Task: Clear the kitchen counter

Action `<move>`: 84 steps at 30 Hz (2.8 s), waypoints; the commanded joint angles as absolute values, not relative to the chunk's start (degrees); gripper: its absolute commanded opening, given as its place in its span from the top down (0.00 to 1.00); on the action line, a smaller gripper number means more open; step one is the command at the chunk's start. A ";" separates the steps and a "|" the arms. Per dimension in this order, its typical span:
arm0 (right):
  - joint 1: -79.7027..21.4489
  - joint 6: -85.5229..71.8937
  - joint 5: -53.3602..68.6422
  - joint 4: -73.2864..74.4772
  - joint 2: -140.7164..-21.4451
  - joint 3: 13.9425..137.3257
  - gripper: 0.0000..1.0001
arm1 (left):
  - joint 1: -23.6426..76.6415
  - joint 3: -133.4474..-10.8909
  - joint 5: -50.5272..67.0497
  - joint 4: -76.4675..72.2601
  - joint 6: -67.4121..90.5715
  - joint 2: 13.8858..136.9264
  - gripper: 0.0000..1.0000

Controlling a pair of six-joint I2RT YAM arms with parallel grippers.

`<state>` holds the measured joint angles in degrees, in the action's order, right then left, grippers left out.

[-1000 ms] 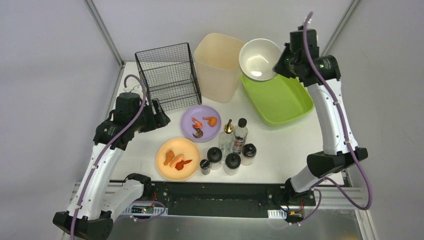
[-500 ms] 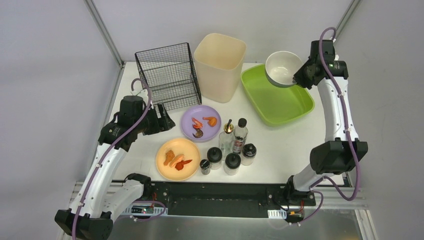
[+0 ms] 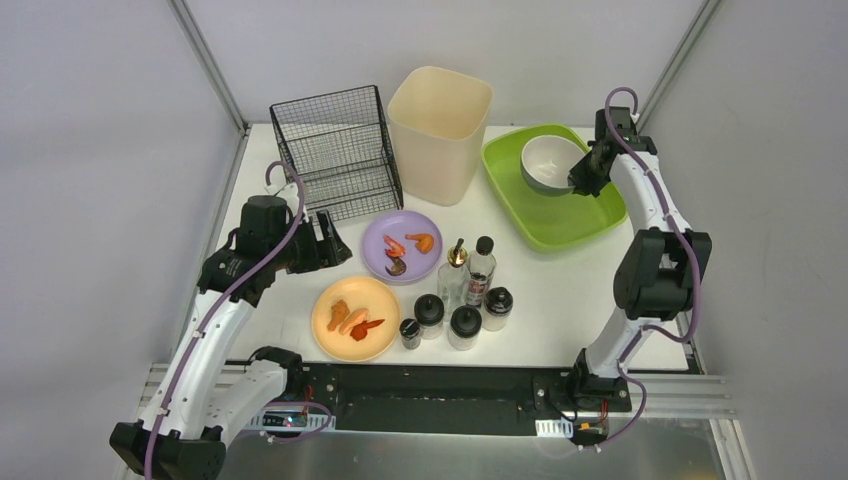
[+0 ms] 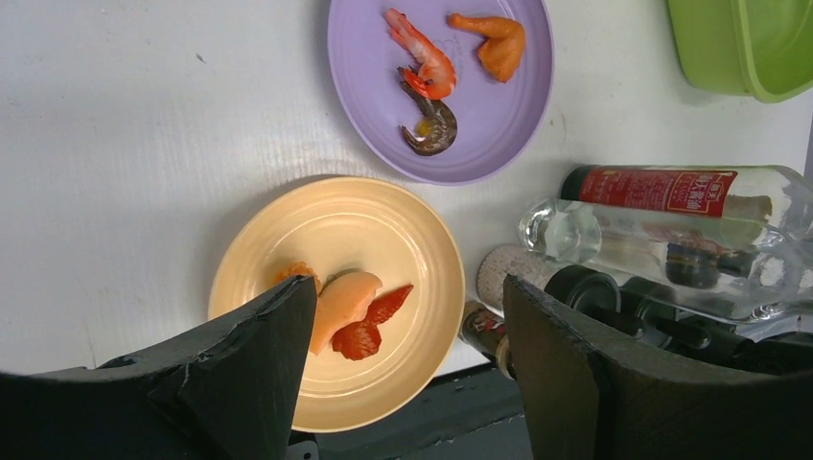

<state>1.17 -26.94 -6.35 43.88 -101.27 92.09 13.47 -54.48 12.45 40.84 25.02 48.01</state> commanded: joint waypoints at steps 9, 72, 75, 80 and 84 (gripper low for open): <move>1.15 -34.59 -7.24 33.13 -110.76 103.27 1.00 | 13.46 -53.87 14.85 39.38 24.13 47.80 0.28; -4.30 -32.15 -13.18 38.99 -114.82 109.64 0.14 | 12.38 -53.10 16.33 38.67 24.18 49.67 0.22; -4.56 -30.55 -14.20 39.55 -110.88 107.82 0.13 | 12.35 -53.06 16.30 38.67 24.17 49.61 0.21; -5.02 -28.02 -15.55 39.72 -102.49 103.84 0.12 | 12.39 -53.06 16.17 38.67 24.01 49.24 0.13; -6.14 -25.89 -14.93 39.99 -93.88 99.51 0.11 | 12.39 -53.09 16.65 38.51 23.91 49.05 0.08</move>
<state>-4.86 -29.21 -14.09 38.94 -103.22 102.24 13.02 -53.45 16.38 39.68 24.64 49.50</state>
